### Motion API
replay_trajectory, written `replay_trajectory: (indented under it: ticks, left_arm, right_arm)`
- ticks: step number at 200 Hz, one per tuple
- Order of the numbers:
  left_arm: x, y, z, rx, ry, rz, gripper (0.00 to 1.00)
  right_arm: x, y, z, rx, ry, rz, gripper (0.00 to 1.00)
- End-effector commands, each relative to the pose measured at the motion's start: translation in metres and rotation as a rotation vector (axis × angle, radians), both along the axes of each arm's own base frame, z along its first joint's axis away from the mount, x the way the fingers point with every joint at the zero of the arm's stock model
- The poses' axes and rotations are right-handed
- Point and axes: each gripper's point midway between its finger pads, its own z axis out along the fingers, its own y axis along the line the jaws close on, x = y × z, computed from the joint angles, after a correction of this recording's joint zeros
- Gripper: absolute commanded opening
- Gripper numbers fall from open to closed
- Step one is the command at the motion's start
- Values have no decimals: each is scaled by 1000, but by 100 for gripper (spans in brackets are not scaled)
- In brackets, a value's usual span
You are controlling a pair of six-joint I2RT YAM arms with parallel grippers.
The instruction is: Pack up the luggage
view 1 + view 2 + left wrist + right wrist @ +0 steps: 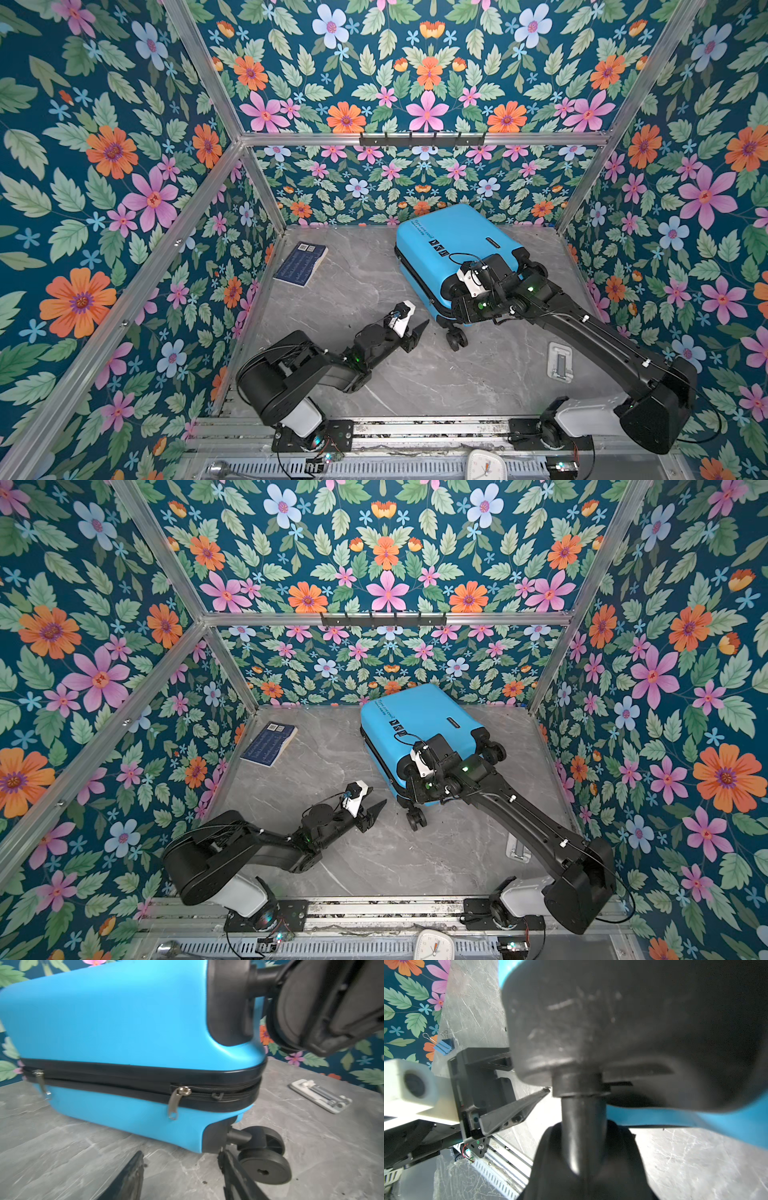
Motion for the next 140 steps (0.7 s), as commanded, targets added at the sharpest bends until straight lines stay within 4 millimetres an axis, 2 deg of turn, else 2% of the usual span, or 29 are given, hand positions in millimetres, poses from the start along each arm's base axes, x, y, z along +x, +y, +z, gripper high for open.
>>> replay_trajectory:
  ticks: [1,50,104,140]
  left_arm:
    - [-4,-15,28,-103,-88,-85,62]
    - [6,-24,10,-96,-76,-97,58]
    - [16,-23,-3,-79,-48,-97,50]
    - [21,-25,-8,-72,-32,-106,49]
  right_arm:
    - [14,3,9,47,-88,-24,0]
    - [7,-2,-20,30,-31,-46,0]
    - [6,-4,-20,29,-32,-56,0]
    - [5,-5,-19,30,-33,-56,0]
